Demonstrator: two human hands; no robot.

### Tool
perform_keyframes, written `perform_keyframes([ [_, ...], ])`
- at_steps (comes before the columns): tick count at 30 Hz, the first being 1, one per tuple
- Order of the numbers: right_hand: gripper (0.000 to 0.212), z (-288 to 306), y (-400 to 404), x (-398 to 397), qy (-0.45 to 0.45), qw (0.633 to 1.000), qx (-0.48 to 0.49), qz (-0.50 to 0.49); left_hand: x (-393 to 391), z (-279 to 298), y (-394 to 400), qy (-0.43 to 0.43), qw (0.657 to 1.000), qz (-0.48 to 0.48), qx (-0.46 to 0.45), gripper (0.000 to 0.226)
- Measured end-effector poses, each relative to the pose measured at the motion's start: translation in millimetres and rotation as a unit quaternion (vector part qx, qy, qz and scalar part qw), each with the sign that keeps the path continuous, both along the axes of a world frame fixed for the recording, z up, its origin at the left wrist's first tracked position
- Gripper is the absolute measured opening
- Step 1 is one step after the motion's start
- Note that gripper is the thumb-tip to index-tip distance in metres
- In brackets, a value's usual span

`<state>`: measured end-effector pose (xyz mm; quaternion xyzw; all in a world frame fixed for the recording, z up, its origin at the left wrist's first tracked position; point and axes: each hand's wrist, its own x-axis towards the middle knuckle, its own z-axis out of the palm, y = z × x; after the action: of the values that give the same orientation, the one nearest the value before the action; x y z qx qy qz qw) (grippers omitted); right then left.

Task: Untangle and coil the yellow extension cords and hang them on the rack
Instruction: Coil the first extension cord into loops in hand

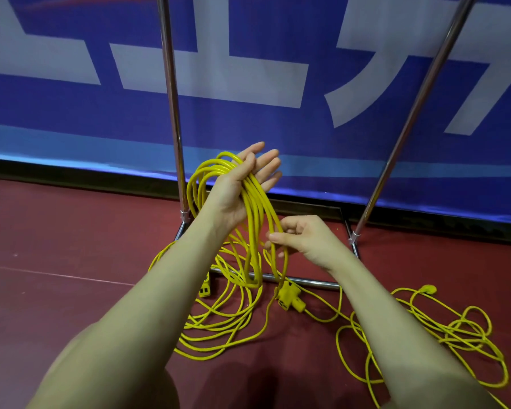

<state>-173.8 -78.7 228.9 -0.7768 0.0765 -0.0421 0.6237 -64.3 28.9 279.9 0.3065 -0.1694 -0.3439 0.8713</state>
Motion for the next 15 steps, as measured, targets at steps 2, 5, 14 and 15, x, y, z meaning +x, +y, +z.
perform_keyframes([
  [2, 0.007, -1, -1, -1, 0.003, 1.000, 0.018, -0.026, 2, 2, 1, 0.008, 1.000, 0.009, -0.010, 0.022],
  [5, 0.006, -3, -1, -3, -0.005, 0.997, 0.049, -0.062, 11, 5, 5, 0.029, 0.998, 0.034, -0.039, 0.022],
  [14, 0.019, 12, 11, 3, -0.092, 0.994, 0.007, -0.052, 2, -2, 5, 0.001, 1.000, -0.007, 0.011, 0.021],
  [15, 0.018, 12, 11, 3, -0.089, 0.994, 0.009, -0.055, 1, -2, 5, 0.006, 1.000, -0.011, 0.012, 0.021],
])
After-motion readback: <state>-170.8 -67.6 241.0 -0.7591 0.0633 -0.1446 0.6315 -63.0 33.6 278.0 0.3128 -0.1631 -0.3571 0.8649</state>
